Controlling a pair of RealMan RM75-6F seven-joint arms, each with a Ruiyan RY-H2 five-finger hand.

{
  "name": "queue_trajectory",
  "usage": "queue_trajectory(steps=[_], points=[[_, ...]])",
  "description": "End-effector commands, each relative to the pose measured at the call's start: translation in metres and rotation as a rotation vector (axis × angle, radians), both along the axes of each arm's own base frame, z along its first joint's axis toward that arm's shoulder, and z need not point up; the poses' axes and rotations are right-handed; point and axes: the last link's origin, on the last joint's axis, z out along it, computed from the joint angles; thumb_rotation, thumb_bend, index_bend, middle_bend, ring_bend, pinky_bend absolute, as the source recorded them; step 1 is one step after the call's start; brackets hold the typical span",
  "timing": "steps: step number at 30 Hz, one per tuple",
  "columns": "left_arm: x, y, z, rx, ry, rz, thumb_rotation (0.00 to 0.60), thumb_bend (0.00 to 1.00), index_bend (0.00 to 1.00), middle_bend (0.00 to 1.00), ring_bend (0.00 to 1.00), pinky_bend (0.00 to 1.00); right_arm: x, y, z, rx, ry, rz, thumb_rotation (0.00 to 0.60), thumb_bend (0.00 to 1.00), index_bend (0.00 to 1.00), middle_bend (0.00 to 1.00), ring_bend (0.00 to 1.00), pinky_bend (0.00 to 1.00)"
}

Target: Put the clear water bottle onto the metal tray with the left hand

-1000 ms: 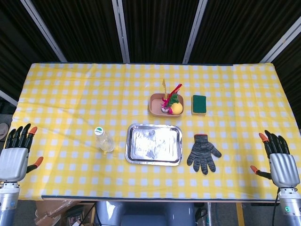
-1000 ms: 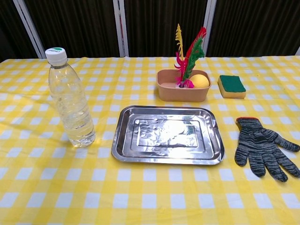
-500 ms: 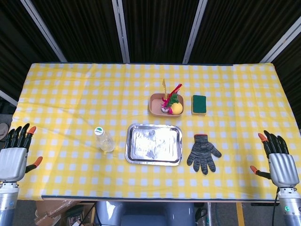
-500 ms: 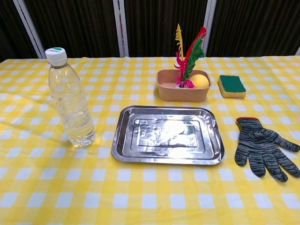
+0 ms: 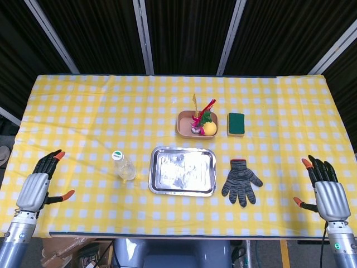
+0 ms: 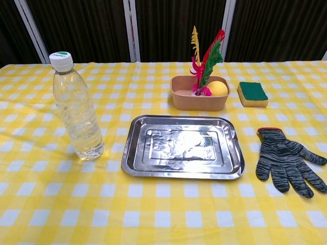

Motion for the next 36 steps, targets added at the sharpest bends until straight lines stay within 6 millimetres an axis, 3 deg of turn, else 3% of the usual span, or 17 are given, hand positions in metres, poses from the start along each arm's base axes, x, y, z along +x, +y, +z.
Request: queue_trajectory(steps=[1,10,21,24,29,36], points=[[0.022,0.022,-0.026,-0.192,-0.277,0.001,0.6,0.2,0.05,0.03,0.0,0.0,-0.001,-0.001,0.001,-0.002,-0.001,-0.003,0.6,0.05,0.05,0.0,0.0,0.0],[0.047,0.045,-0.062,-0.233,-0.411,0.008,0.6,0.2,0.05,0.04,0.0,0.0,-0.001,0.0,0.002,0.0,-0.018,-0.004,0.6,0.05,0.05,0.0,0.0,0.0],[0.057,0.06,-0.099,-0.273,-0.44,0.025,0.6,0.2,0.06,0.06,0.0,0.0,-0.002,-0.001,0.005,-0.002,-0.032,-0.01,0.6,0.05,0.05,0.0,0.0,0.0],[0.06,0.064,-0.107,-0.268,-0.452,0.031,0.6,0.24,0.11,0.11,0.0,0.0,-0.003,-0.001,0.005,0.0,-0.033,-0.012,0.6,0.05,0.05,0.0,0.0,0.0],[0.069,0.07,-0.119,-0.257,-0.456,0.021,0.6,0.35,0.27,0.27,0.0,0.0,-0.002,-0.001,0.005,0.0,-0.031,-0.009,0.6,0.05,0.05,0.0,0.0,0.0],[0.073,0.072,-0.124,-0.24,-0.43,0.021,0.6,0.36,0.36,0.39,0.0,0.0,-0.003,-0.001,0.005,0.001,-0.035,-0.011,0.6,0.05,0.05,0.0,0.0,0.0]])
